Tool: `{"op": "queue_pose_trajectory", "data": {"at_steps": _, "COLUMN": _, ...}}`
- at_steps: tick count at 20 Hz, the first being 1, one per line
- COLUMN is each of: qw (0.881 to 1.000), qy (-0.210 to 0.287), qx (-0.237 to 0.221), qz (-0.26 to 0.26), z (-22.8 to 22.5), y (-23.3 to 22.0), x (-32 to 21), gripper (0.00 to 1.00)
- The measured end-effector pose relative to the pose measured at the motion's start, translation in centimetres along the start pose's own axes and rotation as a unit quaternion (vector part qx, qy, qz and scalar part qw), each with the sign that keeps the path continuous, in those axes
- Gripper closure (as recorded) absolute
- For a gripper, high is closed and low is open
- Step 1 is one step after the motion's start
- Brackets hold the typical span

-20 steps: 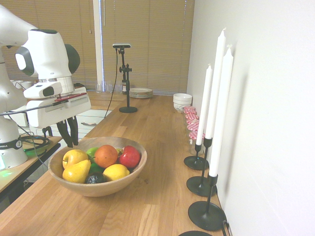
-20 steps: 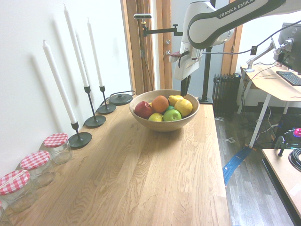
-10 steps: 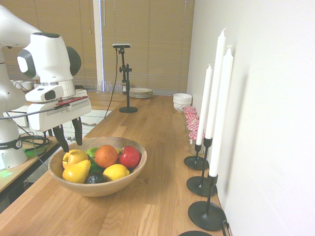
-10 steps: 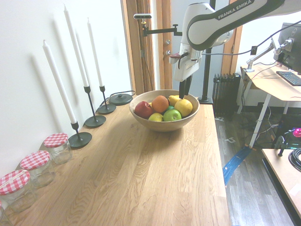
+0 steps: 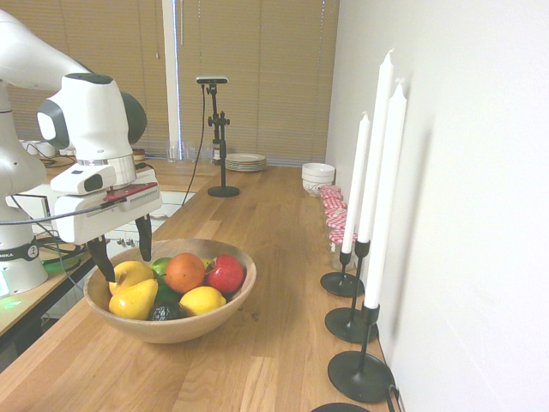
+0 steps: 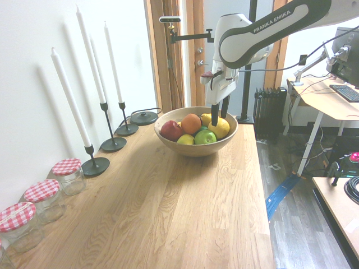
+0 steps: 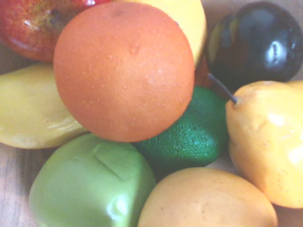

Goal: Take pear out of the basket

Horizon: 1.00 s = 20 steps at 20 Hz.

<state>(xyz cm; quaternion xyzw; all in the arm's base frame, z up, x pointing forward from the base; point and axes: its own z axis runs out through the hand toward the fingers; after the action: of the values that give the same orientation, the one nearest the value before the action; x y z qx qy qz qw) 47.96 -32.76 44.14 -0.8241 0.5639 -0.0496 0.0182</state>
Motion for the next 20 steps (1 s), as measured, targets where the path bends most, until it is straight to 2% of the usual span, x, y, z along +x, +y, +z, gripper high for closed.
{"op": "queue_pose_trajectory", "data": {"at_steps": 6, "qw": 1.0, "qy": -0.006, "qx": -0.004, "qz": -0.002, "z": 1.9, "y": -0.3, "x": 0.2, "gripper": 0.0}}
{"op": "queue_pose_trajectory", "data": {"at_steps": 7, "qw": 1.0, "qy": -0.007, "qx": -0.005, "qz": -0.002, "z": 2.1, "y": -0.3, "x": 0.3, "gripper": 1.0}}
{"op": "queue_pose_trajectory", "data": {"at_steps": 20, "qw": 1.0, "qy": -0.006, "qx": 0.002, "qz": -0.005, "z": 2.1, "y": -0.4, "x": 0.4, "gripper": 1.0}}
